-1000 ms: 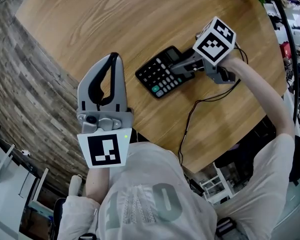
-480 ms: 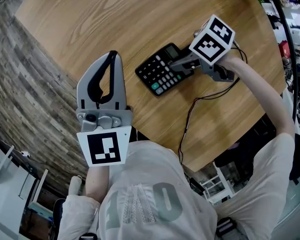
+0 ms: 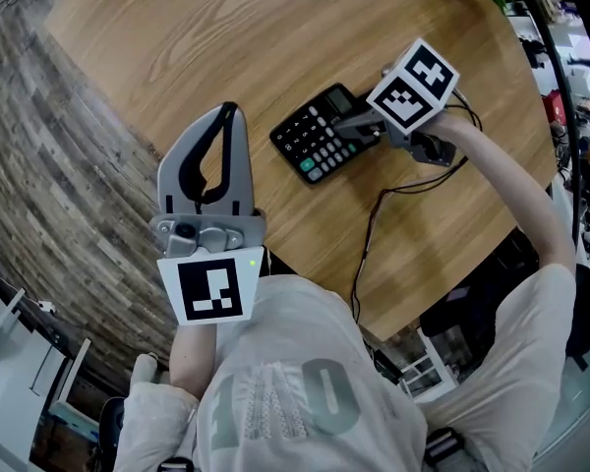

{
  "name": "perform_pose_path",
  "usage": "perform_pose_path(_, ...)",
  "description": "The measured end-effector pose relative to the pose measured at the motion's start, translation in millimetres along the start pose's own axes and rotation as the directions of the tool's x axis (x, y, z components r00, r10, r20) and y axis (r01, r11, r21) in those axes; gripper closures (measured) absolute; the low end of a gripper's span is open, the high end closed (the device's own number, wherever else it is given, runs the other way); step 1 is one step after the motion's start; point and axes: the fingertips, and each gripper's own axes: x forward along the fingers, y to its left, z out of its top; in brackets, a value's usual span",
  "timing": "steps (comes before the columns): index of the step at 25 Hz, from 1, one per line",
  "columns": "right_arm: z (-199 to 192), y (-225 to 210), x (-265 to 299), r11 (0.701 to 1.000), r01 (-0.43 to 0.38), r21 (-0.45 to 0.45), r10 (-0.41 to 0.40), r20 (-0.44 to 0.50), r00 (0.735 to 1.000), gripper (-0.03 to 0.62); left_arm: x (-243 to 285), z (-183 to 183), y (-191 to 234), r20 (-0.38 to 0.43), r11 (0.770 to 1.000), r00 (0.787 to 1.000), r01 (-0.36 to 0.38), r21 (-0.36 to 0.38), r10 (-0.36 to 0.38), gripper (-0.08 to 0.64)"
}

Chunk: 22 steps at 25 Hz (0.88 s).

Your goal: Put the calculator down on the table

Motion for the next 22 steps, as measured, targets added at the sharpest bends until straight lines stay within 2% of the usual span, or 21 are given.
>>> perform_pose_path(4,1,-3,-3,0.996,0.077,-0.05,-0.077,-0.001,0.997,0.348,-4,10,0,0.03,1.0,1.0,0.007,0.013,-0.008,0.551)
perform_pose_path(14,12,-7,-43,0.965,0.258,-0.038,-0.255,0.076,0.964,0.341,-27,45,5,0.119,1.0,0.993,-0.024,-0.002,0.024,0.552)
perform_pose_path(17,22,6,-70,0.935,0.35,-0.06,-0.337,0.164,0.927,0.341,-39,59,5,0.15,0.999,0.988,-0.037,-0.012,0.038,0.552)
perform_pose_path(22,37,39,-127,0.869,0.494,-0.035,-0.454,0.342,0.823,0.342,-62,87,6,0.201,0.998,0.978,-0.058,-0.019,0.061,0.551)
